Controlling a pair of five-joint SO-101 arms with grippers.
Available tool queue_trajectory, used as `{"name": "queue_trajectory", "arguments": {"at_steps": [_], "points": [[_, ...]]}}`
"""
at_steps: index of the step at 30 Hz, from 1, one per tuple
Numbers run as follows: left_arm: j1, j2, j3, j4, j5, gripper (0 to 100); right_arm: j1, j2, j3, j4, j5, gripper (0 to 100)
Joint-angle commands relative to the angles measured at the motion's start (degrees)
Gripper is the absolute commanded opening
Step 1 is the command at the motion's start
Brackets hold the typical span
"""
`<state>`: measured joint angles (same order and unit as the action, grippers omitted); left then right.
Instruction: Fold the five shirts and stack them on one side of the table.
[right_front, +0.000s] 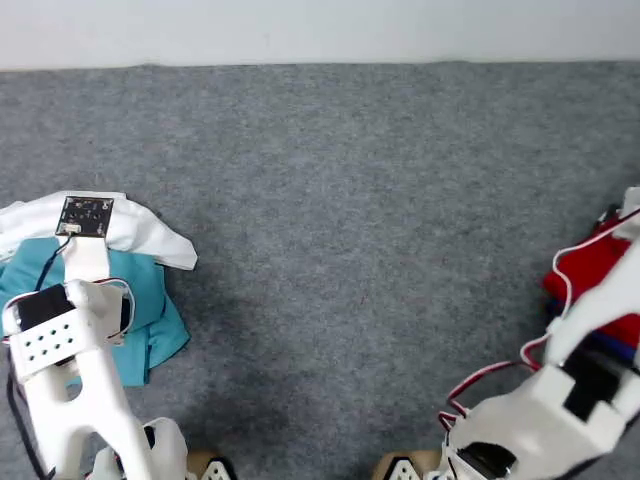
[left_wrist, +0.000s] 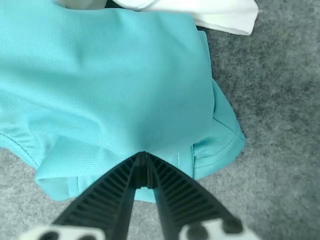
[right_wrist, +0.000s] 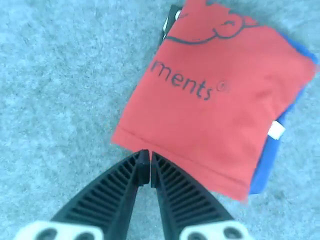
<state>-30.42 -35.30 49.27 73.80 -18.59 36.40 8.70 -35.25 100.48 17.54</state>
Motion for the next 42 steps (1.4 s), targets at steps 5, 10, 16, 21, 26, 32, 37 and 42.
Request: {"name": "queue_trajectory", "arguments": {"at_steps": [5,10,16,21,26,32,37,42], "points": [[0.09,-0.88,-10.15,8.18,-0.09,0,1.27,-15.87,14.42,2.24,-0.53,1.4],[0.09,-0.70,-20.00,14.59,1.14,1,1.98,-27.65,29.63,2.07,0.09,1.4],[0.18,9.85,-27.12,21.98,-7.65,13,2.07,-39.25,43.87,1.98,10.99,1.6],[0.35,23.21,-32.31,21.36,-8.88,20,2.07,-43.91,51.60,1.98,12.92,1.8],[0.44,34.64,-36.79,17.05,-9.58,22,2.07,-45.85,54.68,2.15,12.92,1.8],[2.29,46.15,-37.14,8.70,-11.16,22,2.07,-49.19,54.51,2.15,12.92,1.8],[3.78,56.70,-37.32,2.29,-11.16,20,2.07,-52.26,54.68,2.15,12.92,1.7],[7.47,61.19,-38.90,3.60,-11.43,0,2.07,-56.57,54.68,2.15,12.92,1.7]]}}
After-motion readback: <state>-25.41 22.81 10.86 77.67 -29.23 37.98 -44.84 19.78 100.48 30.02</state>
